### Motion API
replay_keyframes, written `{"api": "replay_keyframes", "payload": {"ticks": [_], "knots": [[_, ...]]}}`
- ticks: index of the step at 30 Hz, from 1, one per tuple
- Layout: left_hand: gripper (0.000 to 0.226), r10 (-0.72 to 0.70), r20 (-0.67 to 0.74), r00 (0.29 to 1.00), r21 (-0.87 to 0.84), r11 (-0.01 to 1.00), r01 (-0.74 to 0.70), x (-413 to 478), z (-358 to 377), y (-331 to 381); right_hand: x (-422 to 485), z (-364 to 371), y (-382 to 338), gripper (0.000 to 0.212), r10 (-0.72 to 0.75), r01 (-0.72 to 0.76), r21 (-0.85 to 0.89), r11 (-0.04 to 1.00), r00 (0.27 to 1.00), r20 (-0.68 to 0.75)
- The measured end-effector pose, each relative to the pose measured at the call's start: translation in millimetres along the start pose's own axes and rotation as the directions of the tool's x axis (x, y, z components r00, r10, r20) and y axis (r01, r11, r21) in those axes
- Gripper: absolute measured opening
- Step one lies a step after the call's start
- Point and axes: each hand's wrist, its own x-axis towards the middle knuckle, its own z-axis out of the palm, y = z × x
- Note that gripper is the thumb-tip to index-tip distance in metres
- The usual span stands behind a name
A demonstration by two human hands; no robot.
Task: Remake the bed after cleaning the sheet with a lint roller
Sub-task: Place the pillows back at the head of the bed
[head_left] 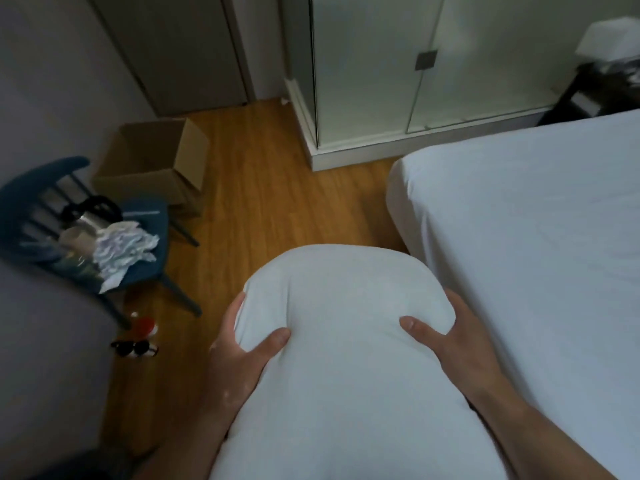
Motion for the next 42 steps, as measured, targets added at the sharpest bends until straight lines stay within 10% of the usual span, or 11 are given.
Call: {"api": "replay_keyframes", "payload": {"ticks": [15, 24, 34, 42], "knots": [[0.116, 0.207, 0.345, 0.916, -0.044, 0.978, -0.204, 507, 55, 172, 383, 98, -142, 0.067, 0.024, -0.036, -0.021, 0.999, 0.905, -0.425], [0.111, 0.313, 0.612, 0.726, -0.023, 0.925, -0.379, 751, 199, 293, 581, 87, -162, 0.083, 0.121, -0.101, 0.070, 0.992, 0.718, -0.686], [0.106, 0.257, 0.666, 0.700, 0.053, 0.920, -0.388, 964, 382, 421, 850, -22, -216, 0.101, 0.175, -0.209, 0.045, 0.977, 0.663, -0.728], [0.100, 0.289, 0.867, 0.406, -0.055, 0.865, -0.498, 1096, 599, 553, 1009, -114, -228, 0.090, 0.246, -0.254, 0.154, 0.955, 0.385, -0.890]]}}
